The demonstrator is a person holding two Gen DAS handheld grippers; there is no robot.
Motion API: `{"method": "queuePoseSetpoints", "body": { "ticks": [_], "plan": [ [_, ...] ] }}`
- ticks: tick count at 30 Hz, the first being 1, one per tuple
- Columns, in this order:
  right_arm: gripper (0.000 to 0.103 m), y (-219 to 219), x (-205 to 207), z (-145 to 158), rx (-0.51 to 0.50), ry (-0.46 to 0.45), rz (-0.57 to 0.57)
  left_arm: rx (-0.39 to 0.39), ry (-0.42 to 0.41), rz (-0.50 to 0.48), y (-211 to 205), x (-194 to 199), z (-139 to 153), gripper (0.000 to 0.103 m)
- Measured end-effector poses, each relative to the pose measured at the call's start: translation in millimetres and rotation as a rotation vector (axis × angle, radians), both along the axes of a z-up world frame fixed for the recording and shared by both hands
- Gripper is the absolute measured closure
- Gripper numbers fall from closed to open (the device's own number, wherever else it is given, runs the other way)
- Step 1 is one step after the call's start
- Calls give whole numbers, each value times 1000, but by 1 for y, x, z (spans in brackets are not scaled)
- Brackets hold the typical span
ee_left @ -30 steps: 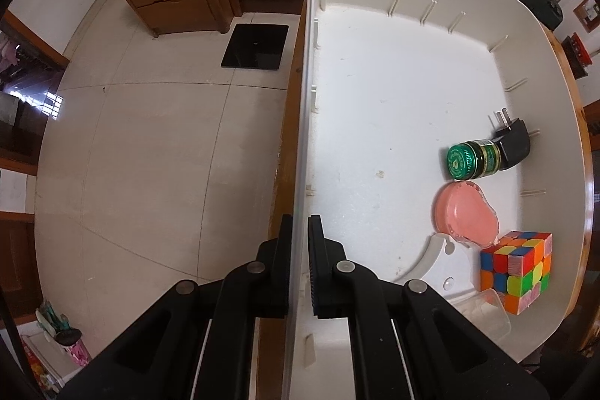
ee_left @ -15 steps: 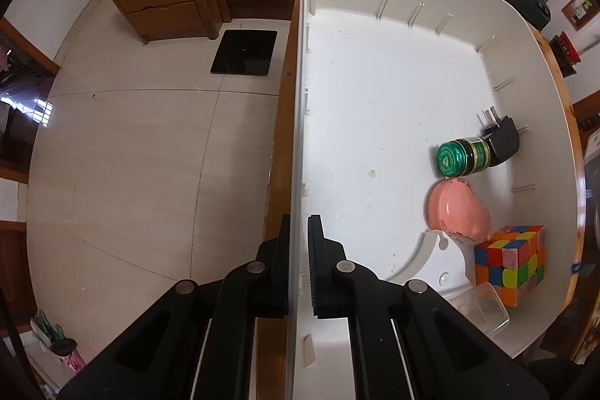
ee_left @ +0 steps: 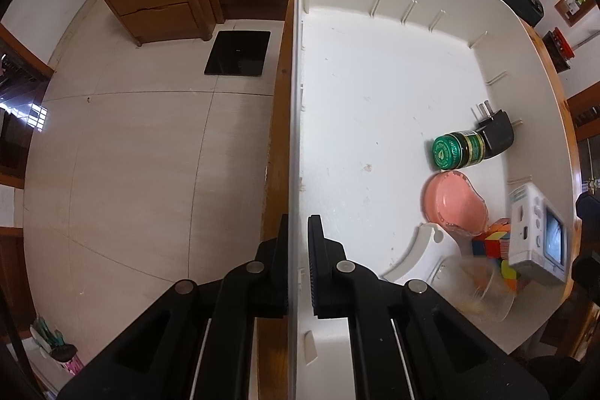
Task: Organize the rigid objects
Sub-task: 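Carry the white device into the tray and release it, then move the right tool to the white square charger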
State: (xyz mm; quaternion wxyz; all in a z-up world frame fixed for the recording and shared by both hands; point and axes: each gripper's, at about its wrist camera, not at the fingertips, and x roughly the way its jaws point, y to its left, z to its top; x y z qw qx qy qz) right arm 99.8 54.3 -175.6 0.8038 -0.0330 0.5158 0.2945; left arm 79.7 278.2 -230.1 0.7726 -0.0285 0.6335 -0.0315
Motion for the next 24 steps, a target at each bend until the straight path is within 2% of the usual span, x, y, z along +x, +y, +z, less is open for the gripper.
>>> {"method": "queuePoseSetpoints", "body": {
  "ticks": [6,10,13,21,24],
  "plan": [
    [53,-8,3,4,-17,-33,-22,-1,1,4,0,0,-1,97],
    [47,-19,4,10,-20,-74,-38,-2,0,9,0,0,-1,97],
    [47,-28,3,14,-20,-104,-36,-4,-1,15,0,-1,-1,97],
    [47,-67,4,21,-32,-172,-83,-7,0,29,2,-4,2,97],
    [41,-80,4,20,-57,-188,-96,-8,2,36,3,-4,1,97]
  ]
}}
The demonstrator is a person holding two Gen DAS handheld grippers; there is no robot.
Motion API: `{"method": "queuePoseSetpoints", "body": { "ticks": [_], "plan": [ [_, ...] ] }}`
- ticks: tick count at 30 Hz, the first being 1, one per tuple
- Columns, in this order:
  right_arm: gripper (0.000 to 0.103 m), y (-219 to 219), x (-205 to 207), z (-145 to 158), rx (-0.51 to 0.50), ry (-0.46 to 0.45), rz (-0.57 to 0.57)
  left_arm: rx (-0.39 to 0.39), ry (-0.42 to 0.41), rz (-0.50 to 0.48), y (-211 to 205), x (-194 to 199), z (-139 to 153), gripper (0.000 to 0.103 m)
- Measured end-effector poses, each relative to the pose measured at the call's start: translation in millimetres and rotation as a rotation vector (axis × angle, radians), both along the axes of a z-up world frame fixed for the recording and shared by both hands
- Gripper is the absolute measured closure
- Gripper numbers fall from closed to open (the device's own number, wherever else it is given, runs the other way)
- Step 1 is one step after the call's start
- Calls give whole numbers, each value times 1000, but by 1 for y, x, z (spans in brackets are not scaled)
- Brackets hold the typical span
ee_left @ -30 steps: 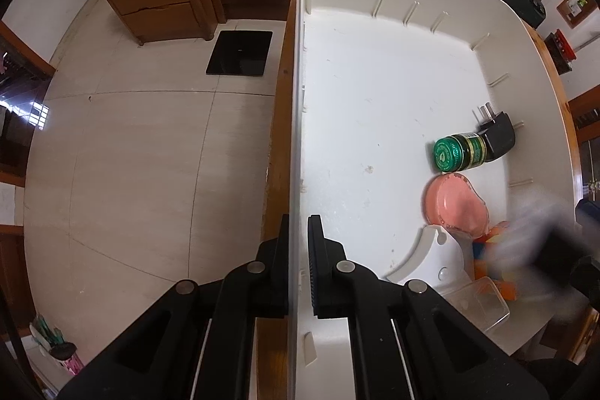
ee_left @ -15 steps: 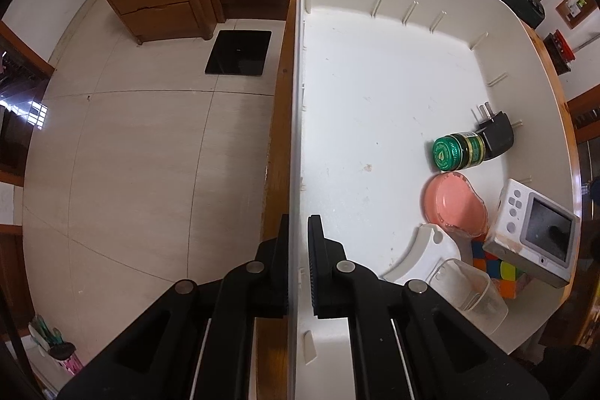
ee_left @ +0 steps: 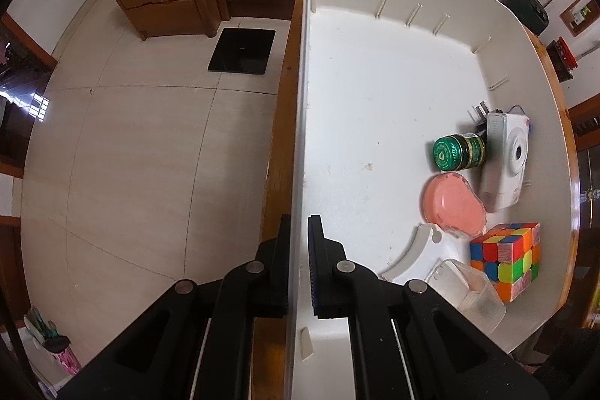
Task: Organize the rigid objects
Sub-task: 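Move the right tool to the white square charger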
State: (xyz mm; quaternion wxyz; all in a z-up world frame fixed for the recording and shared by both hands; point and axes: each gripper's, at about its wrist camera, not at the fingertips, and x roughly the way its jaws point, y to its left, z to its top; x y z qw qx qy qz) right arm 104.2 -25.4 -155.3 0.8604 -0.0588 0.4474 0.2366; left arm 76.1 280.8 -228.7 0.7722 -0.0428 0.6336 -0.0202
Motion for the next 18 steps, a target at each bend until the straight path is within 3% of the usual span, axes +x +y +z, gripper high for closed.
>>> {"method": "queuePoseSetpoints", "body": {
  "ticks": [8,18],
  "plan": [
    [41,-23,-1,-9,-66,-40,41,7,3,18,1,1,0,97],
    [34,-30,-13,-37,-189,-98,204,42,7,41,-4,1,-2,97]
  ]
}}
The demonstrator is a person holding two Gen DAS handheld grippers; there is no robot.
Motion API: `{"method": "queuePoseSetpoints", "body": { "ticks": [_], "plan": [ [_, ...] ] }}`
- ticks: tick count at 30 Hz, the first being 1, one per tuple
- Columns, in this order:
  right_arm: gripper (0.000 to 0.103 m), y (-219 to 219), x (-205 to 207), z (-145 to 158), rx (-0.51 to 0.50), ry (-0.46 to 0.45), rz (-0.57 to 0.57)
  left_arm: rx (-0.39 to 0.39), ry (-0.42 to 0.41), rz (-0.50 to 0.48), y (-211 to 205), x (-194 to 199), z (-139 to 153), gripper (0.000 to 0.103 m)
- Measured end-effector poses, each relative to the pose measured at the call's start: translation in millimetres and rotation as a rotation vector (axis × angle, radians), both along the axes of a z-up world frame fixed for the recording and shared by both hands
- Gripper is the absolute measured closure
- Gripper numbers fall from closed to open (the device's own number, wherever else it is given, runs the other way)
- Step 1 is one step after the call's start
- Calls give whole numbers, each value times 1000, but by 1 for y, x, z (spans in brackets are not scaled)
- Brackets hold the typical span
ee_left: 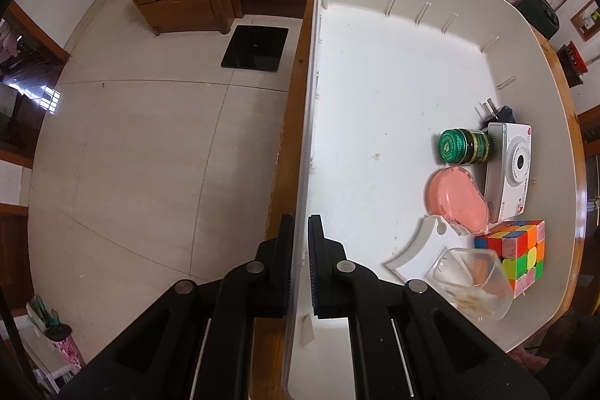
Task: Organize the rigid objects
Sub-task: 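Move the right tool to the white square charger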
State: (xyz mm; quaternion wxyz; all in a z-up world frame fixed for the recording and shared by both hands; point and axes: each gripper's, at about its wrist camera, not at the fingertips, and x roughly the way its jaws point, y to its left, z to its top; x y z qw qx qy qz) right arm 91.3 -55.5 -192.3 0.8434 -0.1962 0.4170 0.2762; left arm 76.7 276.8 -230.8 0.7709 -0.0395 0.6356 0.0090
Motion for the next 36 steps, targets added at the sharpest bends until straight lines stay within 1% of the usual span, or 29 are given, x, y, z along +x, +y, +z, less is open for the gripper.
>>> {"method": "queuePoseSetpoints", "body": {
  "ticks": [6,12,19,21,28,36],
  "plan": [
    [34,0,-2,-16,-59,-12,91,23,9,24,-2,-2,-2,97],
    [34,3,0,-32,-120,-45,203,43,9,57,-3,-2,-3,94],
    [33,3,8,-51,-162,-69,288,63,6,69,-5,-3,-3,93],
    [29,4,10,-55,-167,-71,305,73,6,70,-7,-4,-2,93],
    [29,7,18,-66,-167,-72,351,97,4,83,-10,-8,-2,91],
    [29,11,23,-79,-183,-109,414,111,11,90,-12,-11,-1,90]
  ]
}}
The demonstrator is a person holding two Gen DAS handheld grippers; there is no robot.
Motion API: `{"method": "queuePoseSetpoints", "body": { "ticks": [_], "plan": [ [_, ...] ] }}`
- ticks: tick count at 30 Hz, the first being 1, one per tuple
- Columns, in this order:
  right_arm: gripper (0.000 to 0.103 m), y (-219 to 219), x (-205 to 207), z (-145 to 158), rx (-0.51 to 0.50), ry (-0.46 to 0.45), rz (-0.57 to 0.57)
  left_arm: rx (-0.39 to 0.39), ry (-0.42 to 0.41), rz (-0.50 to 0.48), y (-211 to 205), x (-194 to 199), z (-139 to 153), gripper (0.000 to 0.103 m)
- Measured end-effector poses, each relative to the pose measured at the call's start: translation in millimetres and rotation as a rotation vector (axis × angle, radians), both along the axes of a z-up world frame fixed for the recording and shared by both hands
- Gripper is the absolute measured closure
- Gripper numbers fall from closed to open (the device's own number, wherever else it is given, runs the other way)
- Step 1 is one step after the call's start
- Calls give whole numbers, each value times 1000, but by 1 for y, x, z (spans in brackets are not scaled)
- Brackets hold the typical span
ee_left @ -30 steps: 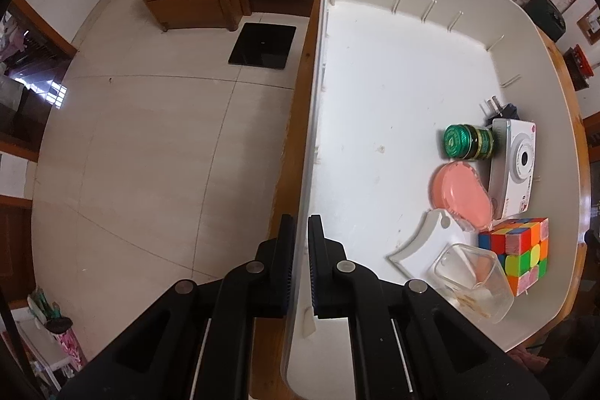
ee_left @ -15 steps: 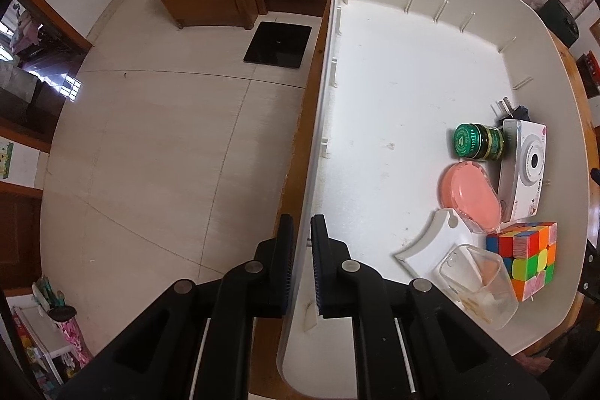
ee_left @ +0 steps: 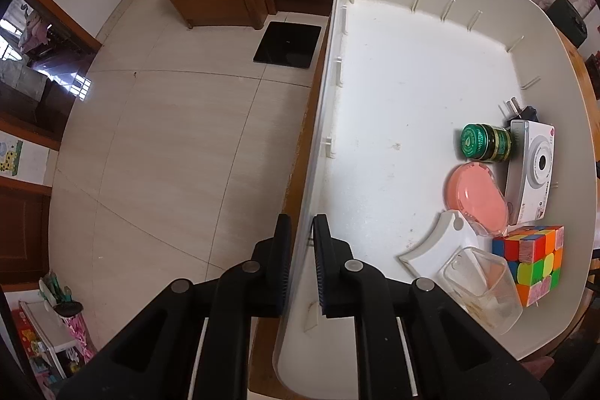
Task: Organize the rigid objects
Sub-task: 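Move the right tool to the white square charger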
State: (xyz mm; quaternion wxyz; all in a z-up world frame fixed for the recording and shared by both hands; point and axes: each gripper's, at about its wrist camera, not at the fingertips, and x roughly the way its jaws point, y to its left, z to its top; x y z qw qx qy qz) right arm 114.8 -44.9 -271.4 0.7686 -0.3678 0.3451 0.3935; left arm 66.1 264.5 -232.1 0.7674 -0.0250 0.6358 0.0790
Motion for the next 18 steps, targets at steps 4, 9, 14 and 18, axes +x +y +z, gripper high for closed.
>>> {"method": "queuePoseSetpoints", "body": {
  "ticks": [4,9,14,18],
  "plan": [
    [29,1,5,-4,6,7,4,2,8,2,0,1,0,90],
    [29,3,13,-8,3,11,20,15,6,2,-2,3,-1,89],
    [29,3,17,-13,-2,25,42,19,11,7,-5,3,-2,89],
    [29,5,20,-13,1,34,54,23,14,9,-7,4,-3,88]
  ]
}}
